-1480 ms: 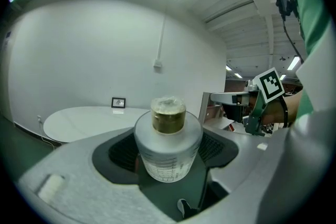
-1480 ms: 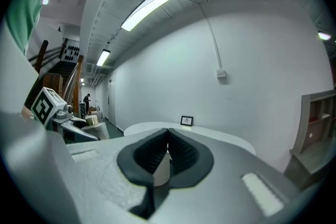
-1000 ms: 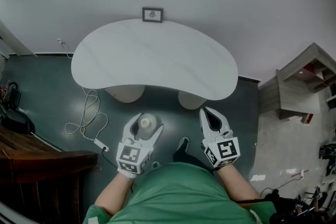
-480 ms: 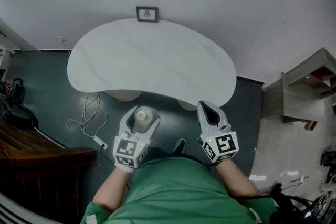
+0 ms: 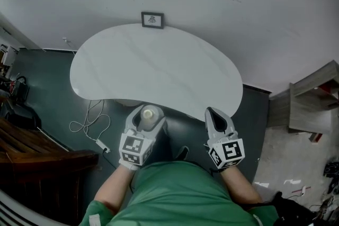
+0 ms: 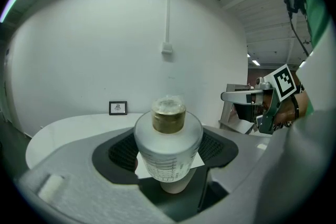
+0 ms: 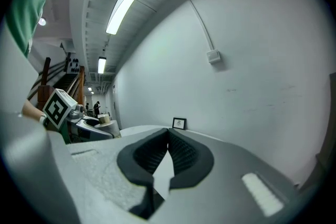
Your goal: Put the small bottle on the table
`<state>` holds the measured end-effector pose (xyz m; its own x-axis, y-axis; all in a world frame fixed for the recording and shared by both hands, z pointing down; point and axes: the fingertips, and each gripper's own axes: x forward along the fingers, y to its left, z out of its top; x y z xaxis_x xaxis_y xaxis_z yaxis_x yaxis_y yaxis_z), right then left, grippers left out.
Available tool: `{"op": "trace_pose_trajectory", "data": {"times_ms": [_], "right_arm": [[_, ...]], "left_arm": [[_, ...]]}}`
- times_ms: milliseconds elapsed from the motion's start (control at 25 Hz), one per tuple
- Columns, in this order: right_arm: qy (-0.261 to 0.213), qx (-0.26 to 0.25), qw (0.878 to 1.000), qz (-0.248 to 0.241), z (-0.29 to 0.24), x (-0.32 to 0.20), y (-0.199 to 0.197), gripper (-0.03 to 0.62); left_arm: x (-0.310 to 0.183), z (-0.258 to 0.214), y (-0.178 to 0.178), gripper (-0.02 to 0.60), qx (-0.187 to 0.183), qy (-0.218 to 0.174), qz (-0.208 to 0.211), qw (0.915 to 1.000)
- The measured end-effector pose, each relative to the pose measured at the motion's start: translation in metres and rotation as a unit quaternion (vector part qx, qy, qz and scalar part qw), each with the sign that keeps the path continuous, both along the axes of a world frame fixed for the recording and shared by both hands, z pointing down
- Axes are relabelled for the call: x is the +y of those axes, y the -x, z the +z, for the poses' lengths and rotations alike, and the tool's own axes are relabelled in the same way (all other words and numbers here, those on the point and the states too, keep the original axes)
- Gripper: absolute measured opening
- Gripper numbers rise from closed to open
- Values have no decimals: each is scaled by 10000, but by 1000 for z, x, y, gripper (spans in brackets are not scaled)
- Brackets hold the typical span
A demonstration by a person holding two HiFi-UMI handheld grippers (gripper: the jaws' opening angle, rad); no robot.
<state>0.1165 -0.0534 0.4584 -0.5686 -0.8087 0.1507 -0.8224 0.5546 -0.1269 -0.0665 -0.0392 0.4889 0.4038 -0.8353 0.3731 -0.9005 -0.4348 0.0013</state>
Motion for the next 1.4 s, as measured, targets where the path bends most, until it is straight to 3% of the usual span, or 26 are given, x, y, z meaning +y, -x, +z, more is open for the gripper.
{"op": "trace_pose_trajectory", "data": {"times_ms": [360,680,1400], "right_arm": [[75,244,9989,404,5,-57,-12,3],[146,413,9966,700,4,-112,1,3],[547,910,9869,1215,18,-175,33,3]], "left_arm": [[-89,25,3,344,-79,23,225,9997],[-163,55,18,344,-222,132,498,9984],[-268,134,43,344,-559,537,1132,9905]]}}
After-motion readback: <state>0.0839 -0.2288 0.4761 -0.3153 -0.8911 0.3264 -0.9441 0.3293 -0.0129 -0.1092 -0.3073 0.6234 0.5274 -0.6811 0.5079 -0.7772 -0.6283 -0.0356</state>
